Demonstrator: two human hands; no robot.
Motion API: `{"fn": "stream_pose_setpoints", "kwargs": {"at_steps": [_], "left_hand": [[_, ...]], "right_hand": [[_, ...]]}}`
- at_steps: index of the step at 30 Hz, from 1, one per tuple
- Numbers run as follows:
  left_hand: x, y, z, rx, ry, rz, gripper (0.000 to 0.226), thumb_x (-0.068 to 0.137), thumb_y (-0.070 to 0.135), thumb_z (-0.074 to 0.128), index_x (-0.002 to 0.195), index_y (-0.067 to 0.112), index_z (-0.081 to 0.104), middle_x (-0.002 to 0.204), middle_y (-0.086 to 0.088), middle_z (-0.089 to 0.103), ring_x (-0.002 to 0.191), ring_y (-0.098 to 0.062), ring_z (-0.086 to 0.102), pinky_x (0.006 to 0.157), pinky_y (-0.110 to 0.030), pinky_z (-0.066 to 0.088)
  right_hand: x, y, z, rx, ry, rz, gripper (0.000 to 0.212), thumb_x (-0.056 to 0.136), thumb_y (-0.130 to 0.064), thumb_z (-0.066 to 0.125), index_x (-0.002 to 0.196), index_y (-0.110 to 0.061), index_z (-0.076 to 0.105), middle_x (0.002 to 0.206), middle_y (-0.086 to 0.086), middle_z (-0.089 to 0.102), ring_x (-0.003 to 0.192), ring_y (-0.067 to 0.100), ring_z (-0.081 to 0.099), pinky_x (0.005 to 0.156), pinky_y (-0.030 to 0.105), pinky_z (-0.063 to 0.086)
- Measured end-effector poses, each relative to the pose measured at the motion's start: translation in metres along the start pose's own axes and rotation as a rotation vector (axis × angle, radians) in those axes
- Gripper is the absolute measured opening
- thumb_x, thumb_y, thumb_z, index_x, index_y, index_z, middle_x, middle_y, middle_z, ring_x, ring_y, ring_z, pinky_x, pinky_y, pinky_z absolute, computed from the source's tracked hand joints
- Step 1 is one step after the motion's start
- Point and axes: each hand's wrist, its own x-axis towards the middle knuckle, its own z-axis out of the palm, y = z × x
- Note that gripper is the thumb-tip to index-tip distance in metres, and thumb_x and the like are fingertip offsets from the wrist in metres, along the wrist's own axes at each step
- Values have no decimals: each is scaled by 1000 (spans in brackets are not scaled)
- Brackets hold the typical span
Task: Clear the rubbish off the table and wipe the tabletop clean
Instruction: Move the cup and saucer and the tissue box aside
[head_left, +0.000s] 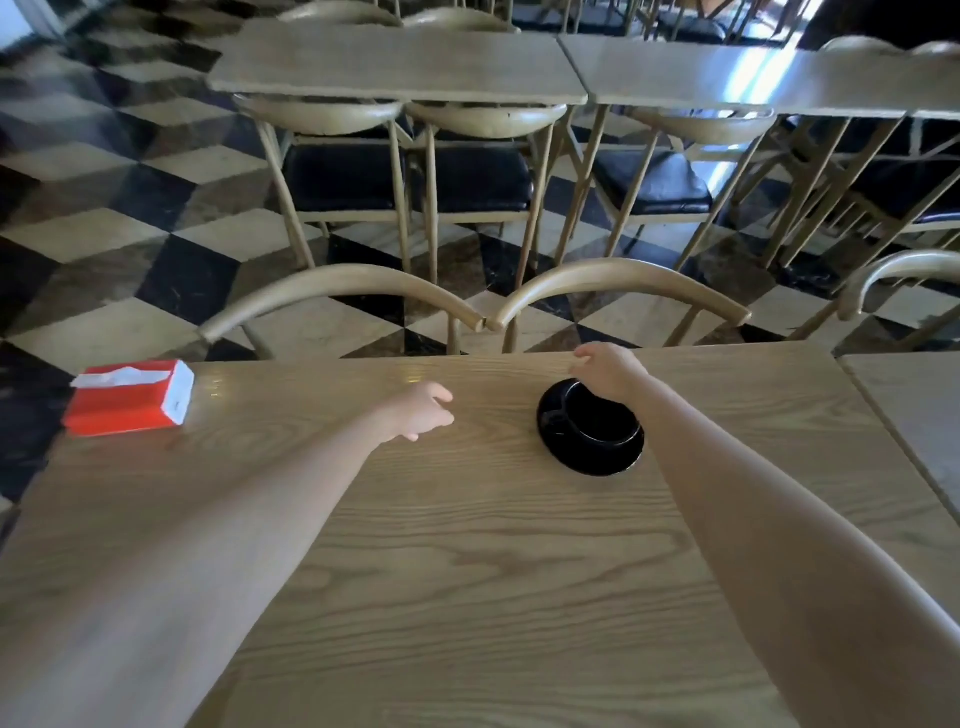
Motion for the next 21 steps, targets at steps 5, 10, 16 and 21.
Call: {"fn": "stream_pose_setpoints", "kwargs": {"at_steps": [5, 10, 16, 21], "left_hand": [[-42, -65, -47, -26, 56, -65, 46, 93, 19, 50, 138, 14, 41, 134, -12, 52, 115, -23, 54, 97, -38, 49], [-80, -138, -89, -101, 145, -153, 45, 93, 18, 51, 137, 14, 43, 134, -12, 51, 117, -23, 54, 95, -37, 50], [-117, -218, -138, -187, 263, -232, 48, 91, 16, 55, 137, 11, 43, 132, -14, 53, 110, -22, 56, 94, -38, 51], [-127, -275, -168, -277, 380, -311, 49, 89, 16, 57, 136, 9, 44, 130, -14, 52, 112, -25, 55, 92, -38, 49]], "right_hand": [[-3, -81, 54, -209, -157, -132, 59, 91, -35, 56, 142, -15, 37, 144, 9, 44, 130, 28, 45, 107, 37, 38], [-24, -162, 112, -338, -280, -305, 59, 90, -28, 59, 142, -11, 37, 143, 11, 45, 130, 28, 45, 105, 35, 37], [-31, -240, 184, -363, -365, -393, 68, 88, -36, 61, 145, -12, 32, 148, 9, 40, 134, 29, 41, 109, 40, 36], [-32, -290, 233, -348, -408, -438, 72, 87, -37, 62, 146, -10, 30, 151, 9, 36, 138, 27, 36, 113, 41, 32]]}}
